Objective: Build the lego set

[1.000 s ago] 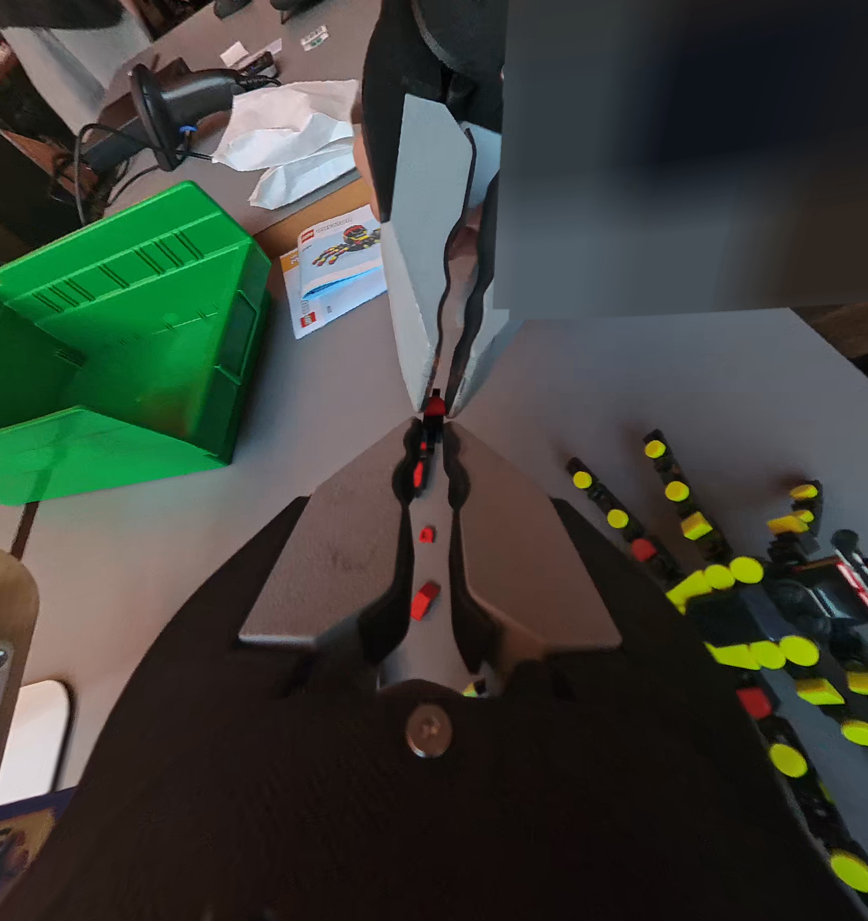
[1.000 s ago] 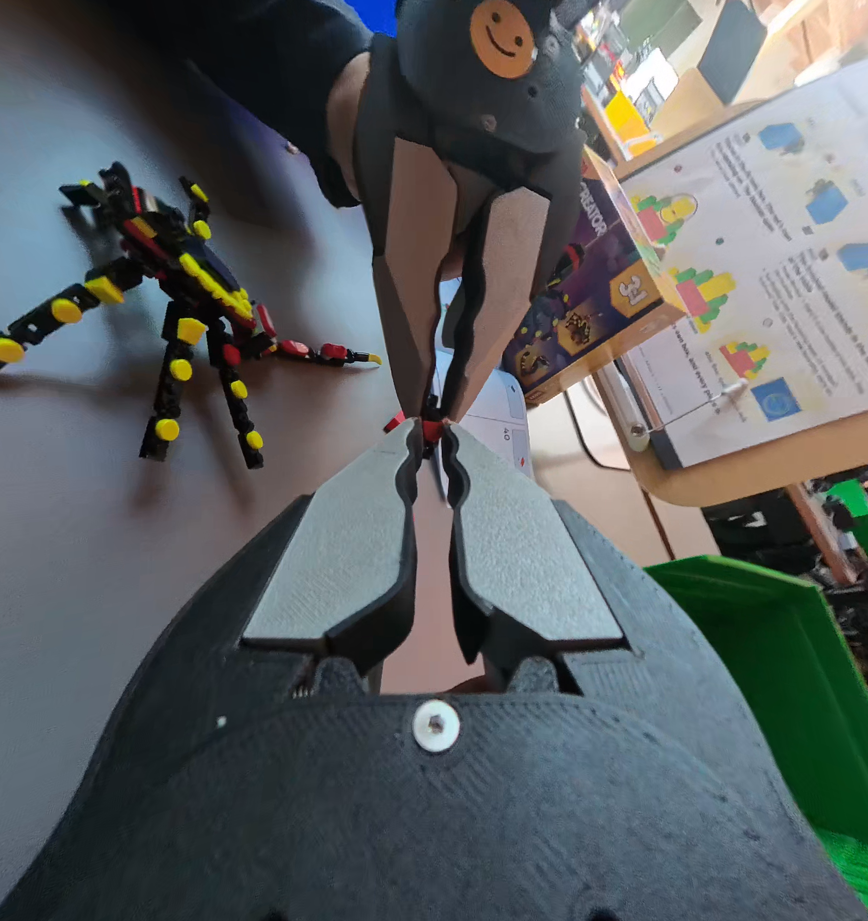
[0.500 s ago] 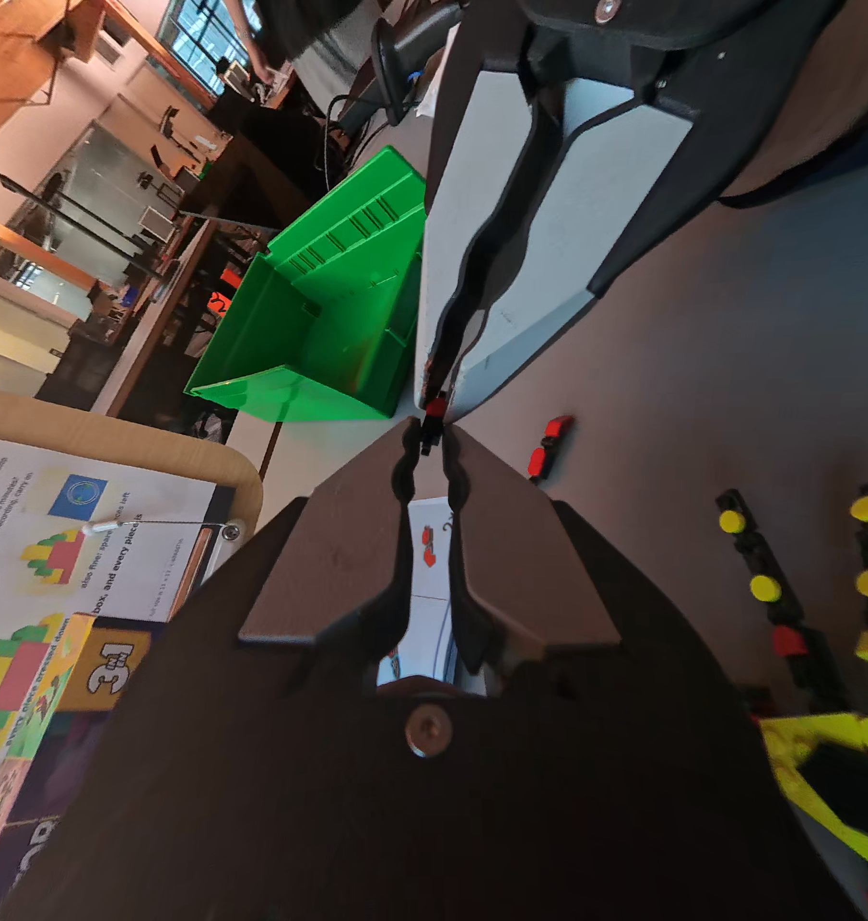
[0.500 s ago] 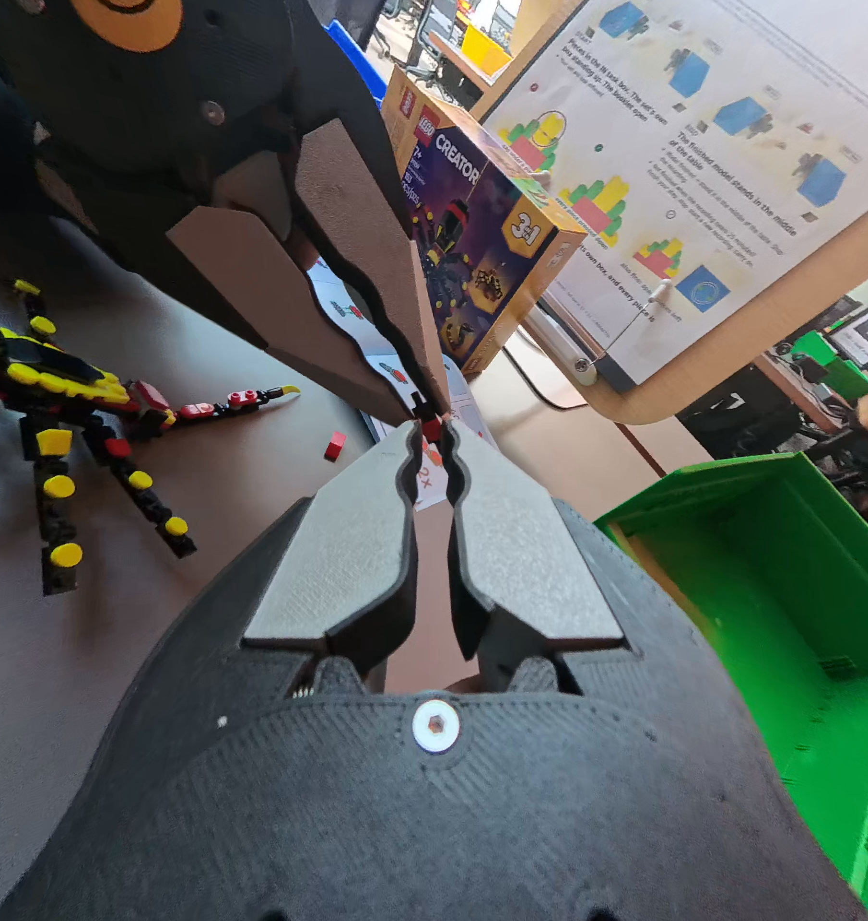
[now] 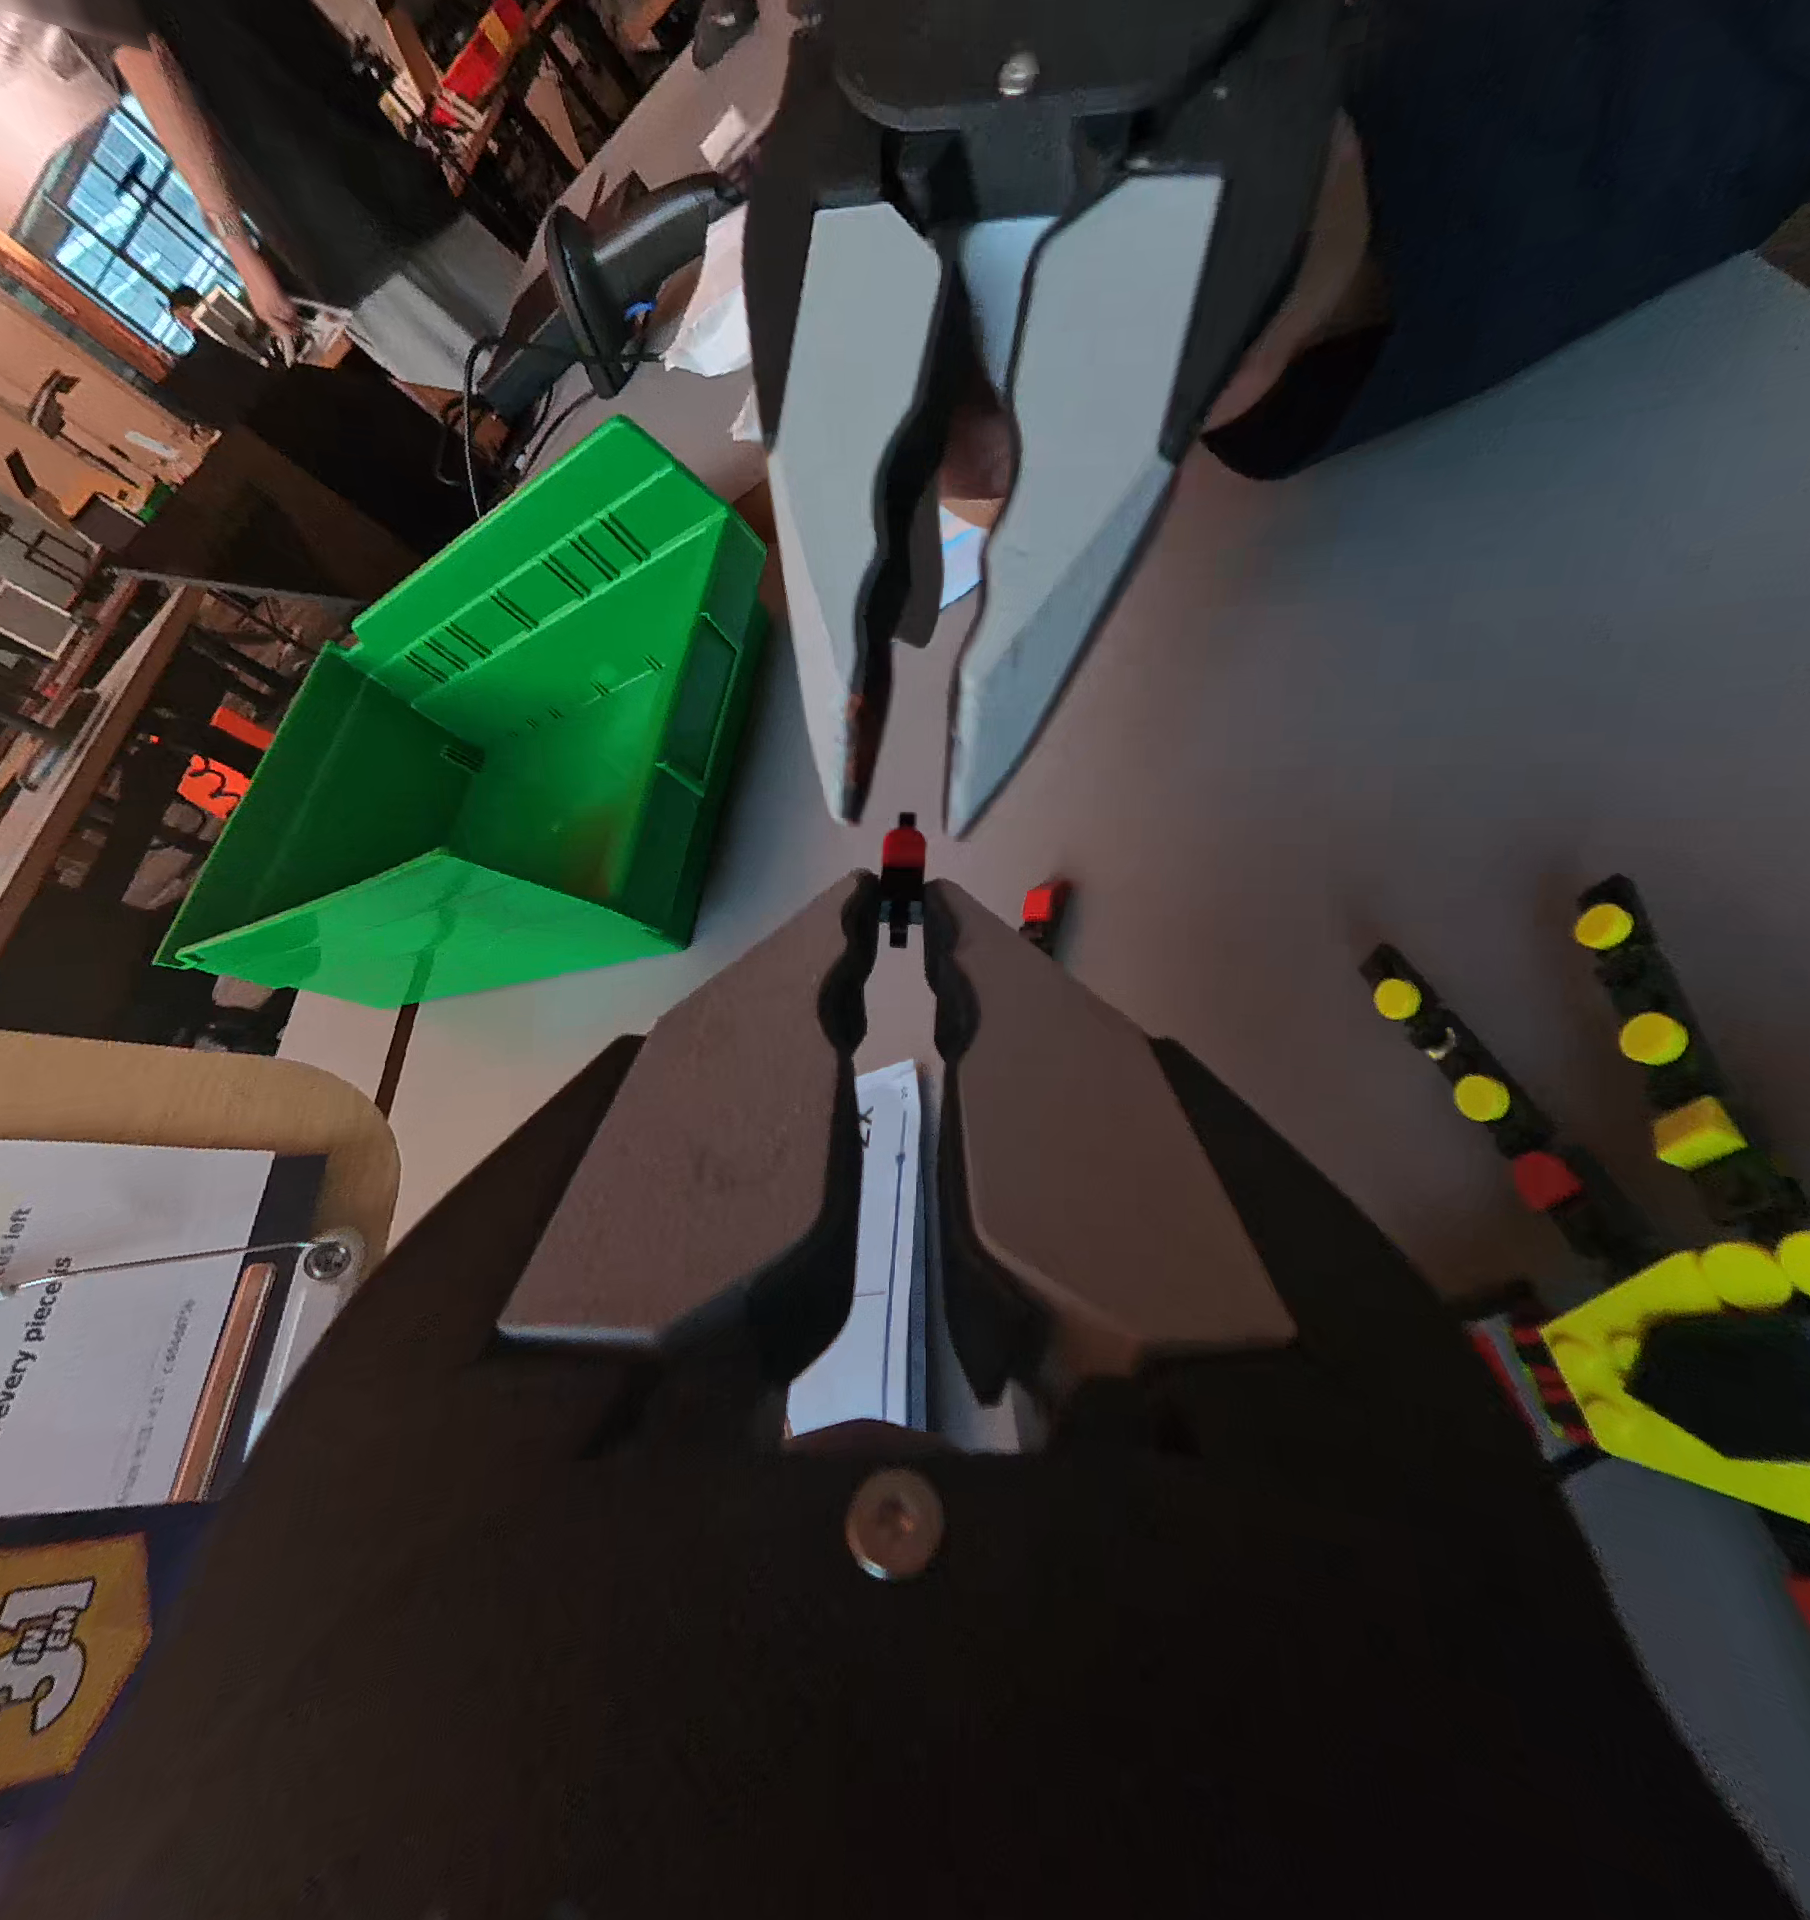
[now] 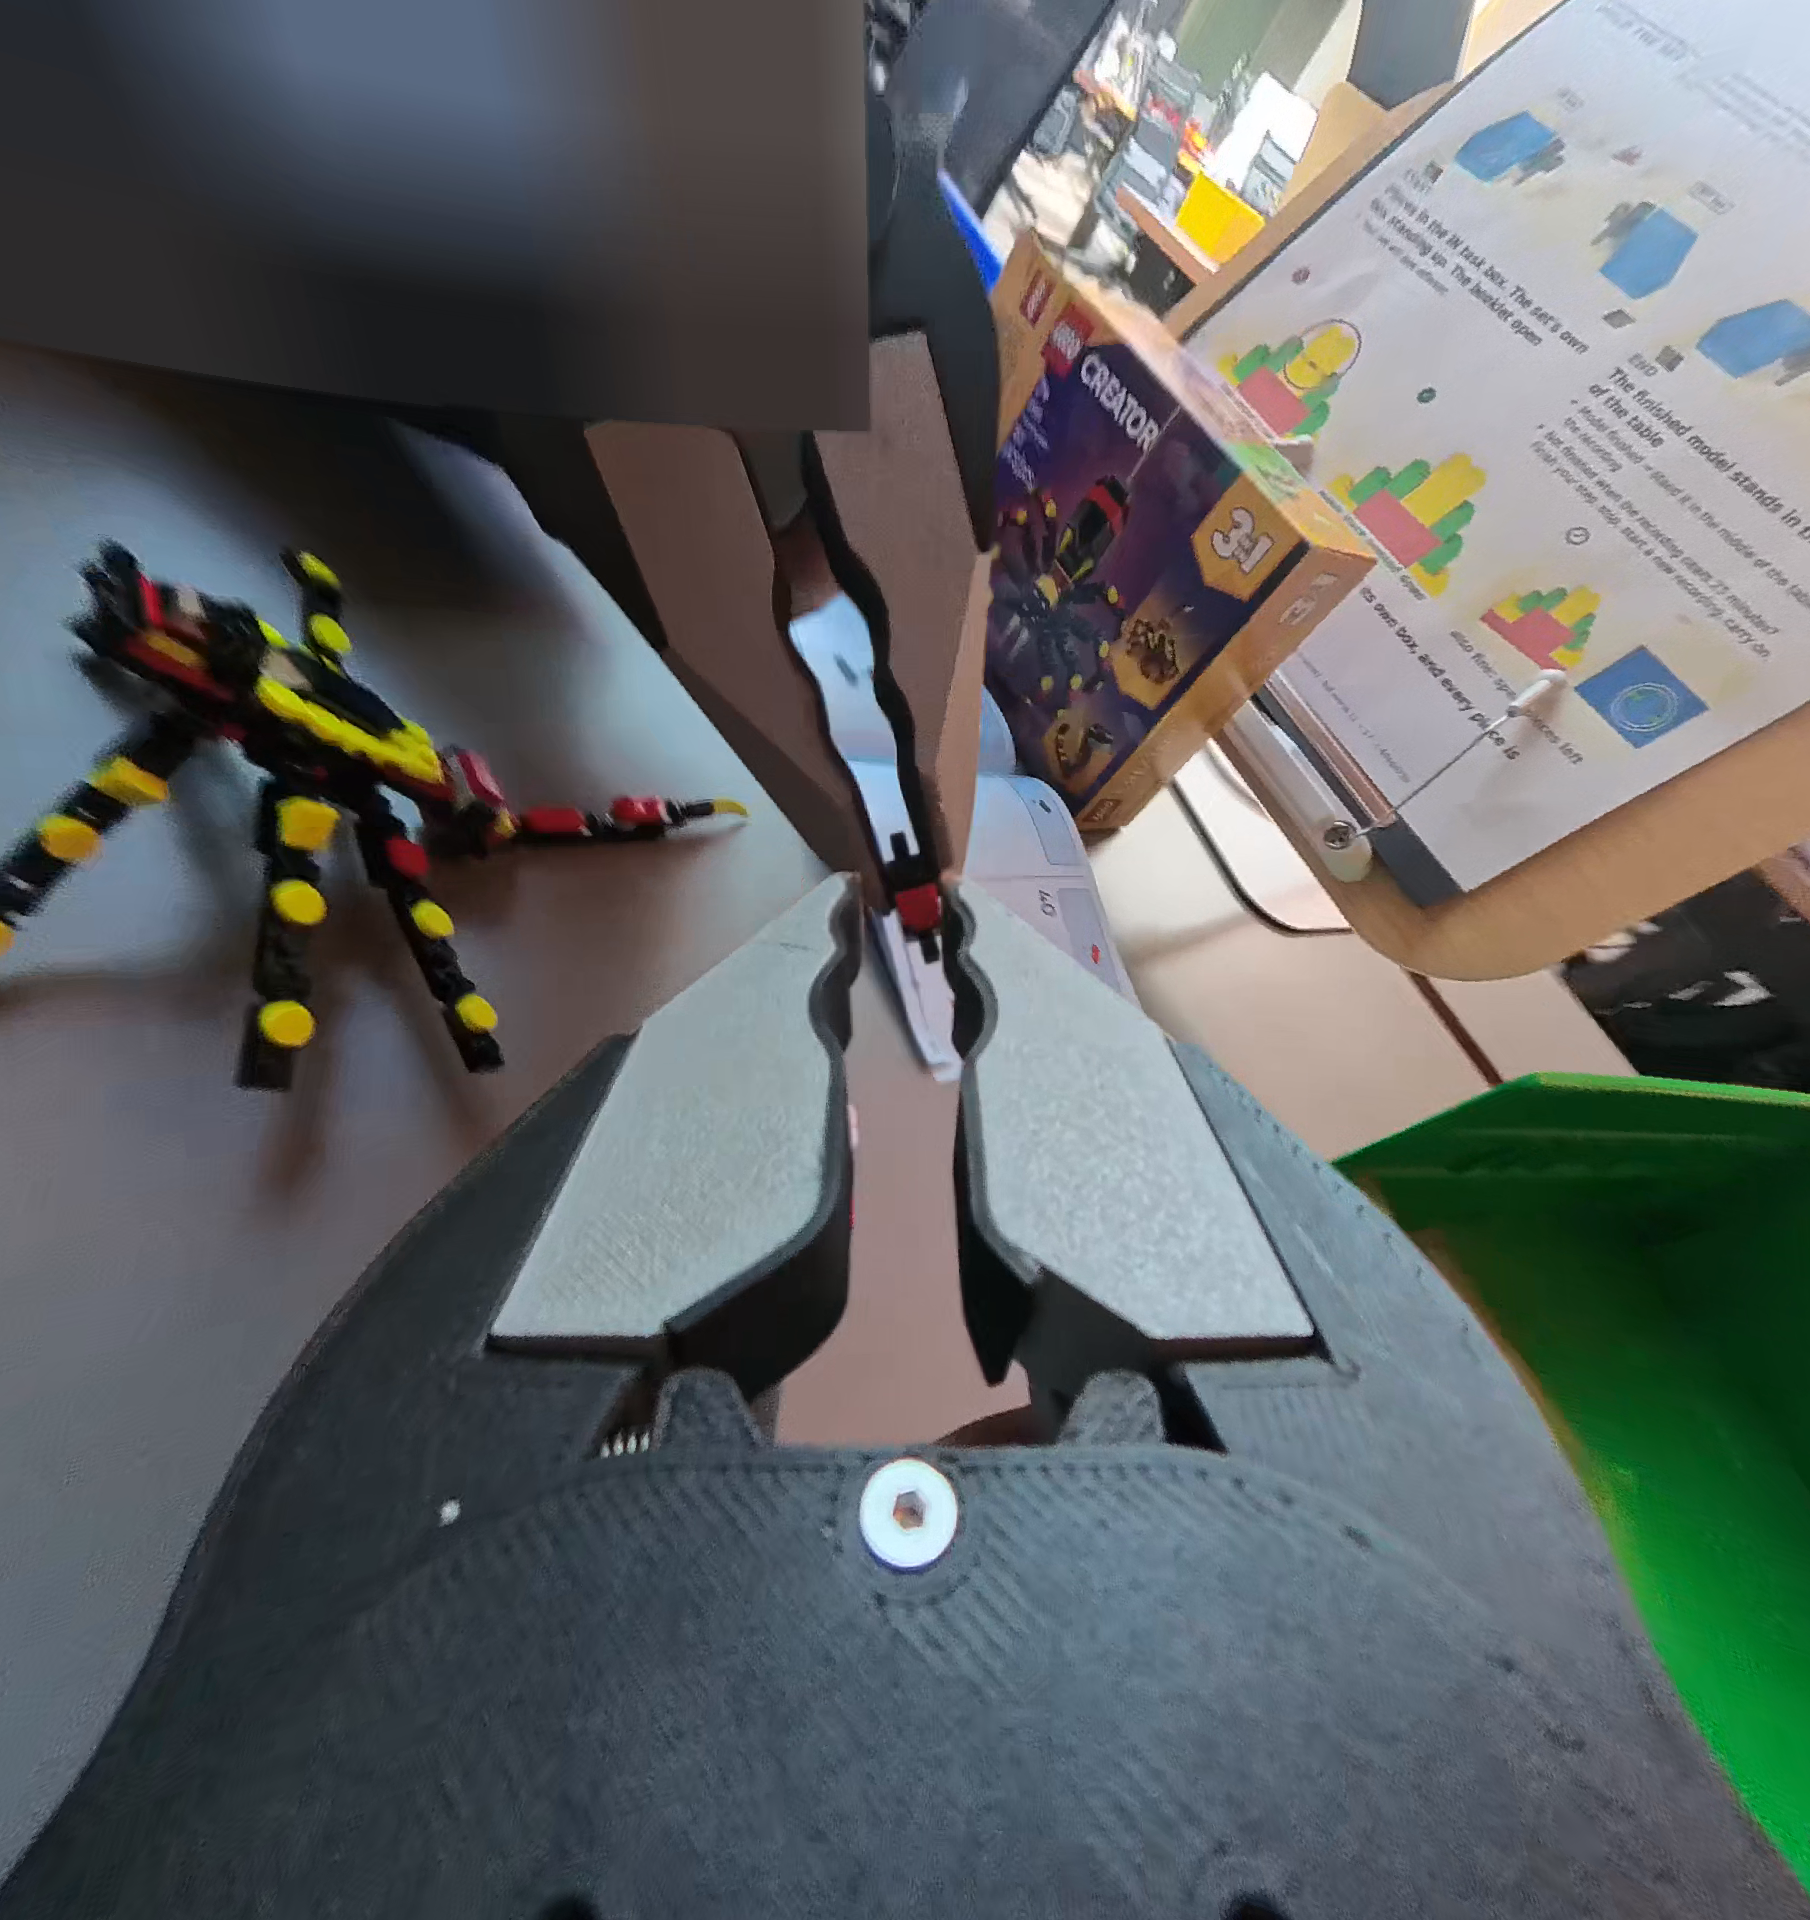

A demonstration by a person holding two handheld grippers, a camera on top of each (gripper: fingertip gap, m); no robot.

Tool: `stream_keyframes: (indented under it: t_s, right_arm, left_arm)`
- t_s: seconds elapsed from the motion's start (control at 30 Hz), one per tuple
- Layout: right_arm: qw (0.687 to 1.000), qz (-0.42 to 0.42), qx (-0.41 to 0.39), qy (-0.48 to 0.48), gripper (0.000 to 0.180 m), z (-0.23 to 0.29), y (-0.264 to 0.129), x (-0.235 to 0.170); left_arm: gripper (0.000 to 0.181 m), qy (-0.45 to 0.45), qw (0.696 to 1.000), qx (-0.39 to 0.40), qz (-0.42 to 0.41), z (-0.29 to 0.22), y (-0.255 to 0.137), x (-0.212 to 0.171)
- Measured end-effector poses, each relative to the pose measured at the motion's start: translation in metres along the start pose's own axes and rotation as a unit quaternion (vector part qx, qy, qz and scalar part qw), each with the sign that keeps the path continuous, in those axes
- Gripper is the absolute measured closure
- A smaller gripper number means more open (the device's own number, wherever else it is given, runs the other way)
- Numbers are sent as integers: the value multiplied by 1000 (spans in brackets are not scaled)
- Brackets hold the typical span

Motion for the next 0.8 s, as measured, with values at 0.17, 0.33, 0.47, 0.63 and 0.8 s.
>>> stream_keyframes:
  t_s: [0.17, 0.33, 0.47, 0.63, 0.8]
  right_arm:
    - [965, -99, 41, 238, 164, -32, -21, 8]
    - [930, -148, 130, 310, 152, -29, -30, 14]
    - [978, -98, 105, 155, 144, -8, -23, 16]
    - [999, -44, 9, -28, 156, 5, -11, 19]
    - [997, -31, -9, -70, 169, 9, -8, 18]
  left_arm:
    - [175, -171, 982, -74, -38, 3, -1, 7]
    - [175, -431, 872, -217, -82, 14, -13, 16]
    - [175, -518, 800, -291, -86, 10, -17, 17]
    - [175, -548, 759, -338, -96, 3, -19, 22]
    - [175, -545, 756, -351, -87, -4, -18, 22]
Point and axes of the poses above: each gripper's, where its closed fingertips meet, y out along the fingers, x out of its top, z = x × y across the jaws, the point moved 1 cm from there along -y, back along the fingers, and after that the axes turned 4 degrees about x, right-handed, at the moved point
